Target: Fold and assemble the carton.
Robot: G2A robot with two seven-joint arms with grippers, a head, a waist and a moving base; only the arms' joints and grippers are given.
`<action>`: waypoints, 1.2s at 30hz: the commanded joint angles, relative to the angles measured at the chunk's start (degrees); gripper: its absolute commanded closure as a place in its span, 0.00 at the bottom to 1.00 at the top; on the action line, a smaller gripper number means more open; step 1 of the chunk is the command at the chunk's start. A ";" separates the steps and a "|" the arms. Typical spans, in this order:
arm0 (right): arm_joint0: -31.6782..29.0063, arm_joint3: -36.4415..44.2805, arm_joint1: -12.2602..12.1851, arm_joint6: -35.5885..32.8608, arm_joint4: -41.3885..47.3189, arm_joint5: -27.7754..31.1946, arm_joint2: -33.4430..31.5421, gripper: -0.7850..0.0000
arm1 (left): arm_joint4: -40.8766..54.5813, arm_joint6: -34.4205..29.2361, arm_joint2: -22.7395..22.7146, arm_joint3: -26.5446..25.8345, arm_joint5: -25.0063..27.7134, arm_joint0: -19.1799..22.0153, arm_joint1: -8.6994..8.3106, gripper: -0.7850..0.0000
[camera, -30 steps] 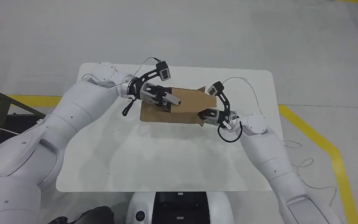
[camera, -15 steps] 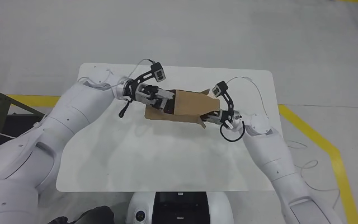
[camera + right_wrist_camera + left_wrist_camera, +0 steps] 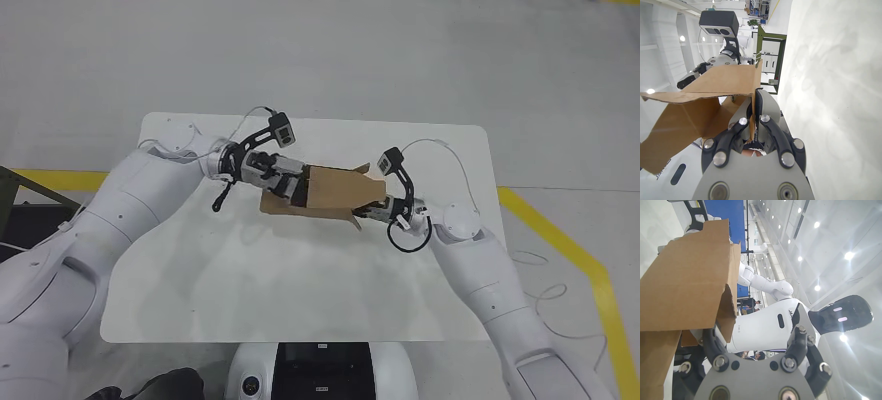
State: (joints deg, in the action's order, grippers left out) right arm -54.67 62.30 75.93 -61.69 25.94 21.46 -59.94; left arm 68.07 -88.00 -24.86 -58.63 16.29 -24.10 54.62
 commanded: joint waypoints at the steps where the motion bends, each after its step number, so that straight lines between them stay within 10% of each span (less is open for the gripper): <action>1: 0.08 -0.21 0.03 0.30 -0.16 -0.08 0.14 1.00 | 0.14 0.00 -0.43 0.09 0.00 -0.09 0.15 1.00; 26: -0.07 2.06 -0.24 3.84 -3.49 -2.38 0.65 1.00 | -6.37 0.00 -2.13 4.11 0.00 -0.34 2.23 1.00; 29: -0.20 2.30 -0.28 4.22 -3.46 -2.54 0.59 1.00 | -6.35 0.00 -2.57 3.66 0.00 -0.49 2.31 0.34; 31: -0.26 2.40 -0.29 4.39 -3.44 -2.69 0.59 1.00 | -6.61 0.00 -2.91 3.40 0.00 -0.61 2.28 0.09; 36: -0.41 2.62 -0.34 4.78 -3.54 -2.95 0.59 1.00 | -7.46 0.00 -3.88 3.13 0.00 -0.92 2.20 0.00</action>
State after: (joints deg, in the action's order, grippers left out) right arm -55.05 64.88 75.59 -56.95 22.38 18.56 -59.36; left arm 60.90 -88.00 -28.59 -55.51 16.29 -24.98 56.83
